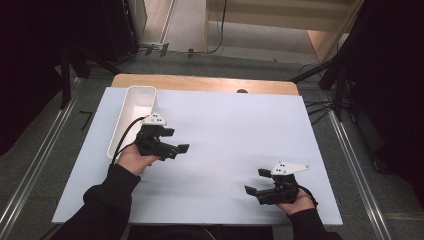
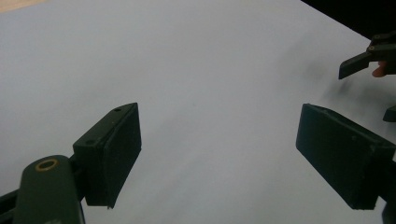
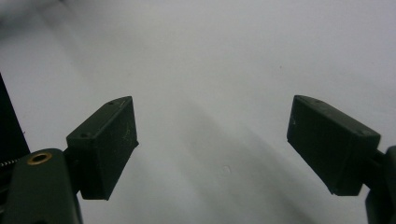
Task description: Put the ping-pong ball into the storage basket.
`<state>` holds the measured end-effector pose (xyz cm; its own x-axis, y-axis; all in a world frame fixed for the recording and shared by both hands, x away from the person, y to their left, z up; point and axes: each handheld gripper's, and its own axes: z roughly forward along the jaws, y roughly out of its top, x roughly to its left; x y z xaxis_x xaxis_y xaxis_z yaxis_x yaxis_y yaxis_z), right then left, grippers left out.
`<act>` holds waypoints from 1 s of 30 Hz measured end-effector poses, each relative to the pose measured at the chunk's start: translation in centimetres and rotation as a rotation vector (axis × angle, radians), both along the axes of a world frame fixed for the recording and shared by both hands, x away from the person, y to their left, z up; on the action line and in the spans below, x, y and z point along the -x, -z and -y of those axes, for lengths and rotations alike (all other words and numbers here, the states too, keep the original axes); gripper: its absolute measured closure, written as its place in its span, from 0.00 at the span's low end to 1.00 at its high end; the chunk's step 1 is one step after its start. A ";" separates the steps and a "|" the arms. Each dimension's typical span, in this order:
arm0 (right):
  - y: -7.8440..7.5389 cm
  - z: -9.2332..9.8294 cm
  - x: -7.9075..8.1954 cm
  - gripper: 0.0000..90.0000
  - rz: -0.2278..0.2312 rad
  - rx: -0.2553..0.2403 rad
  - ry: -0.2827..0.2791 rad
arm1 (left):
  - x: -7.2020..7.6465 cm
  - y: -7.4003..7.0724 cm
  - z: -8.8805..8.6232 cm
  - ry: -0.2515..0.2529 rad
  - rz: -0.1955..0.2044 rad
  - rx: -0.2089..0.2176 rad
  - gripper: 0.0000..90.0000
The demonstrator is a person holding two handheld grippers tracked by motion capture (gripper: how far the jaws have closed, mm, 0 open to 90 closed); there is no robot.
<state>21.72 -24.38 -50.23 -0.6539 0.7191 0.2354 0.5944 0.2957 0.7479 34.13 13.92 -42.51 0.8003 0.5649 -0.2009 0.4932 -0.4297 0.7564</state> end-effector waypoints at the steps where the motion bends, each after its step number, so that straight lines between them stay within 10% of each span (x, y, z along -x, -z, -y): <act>1: 0.0 0.0 0.0 0.16 -0.001 0.000 0.000 | 0.0 0.0 0.0 0.000 0.000 0.000 0.16; 30: 0.0 0.0 0.1 0.16 0.005 0.005 -0.006 | 2.1 2.0 0.1 0.068 0.050 -0.004 0.17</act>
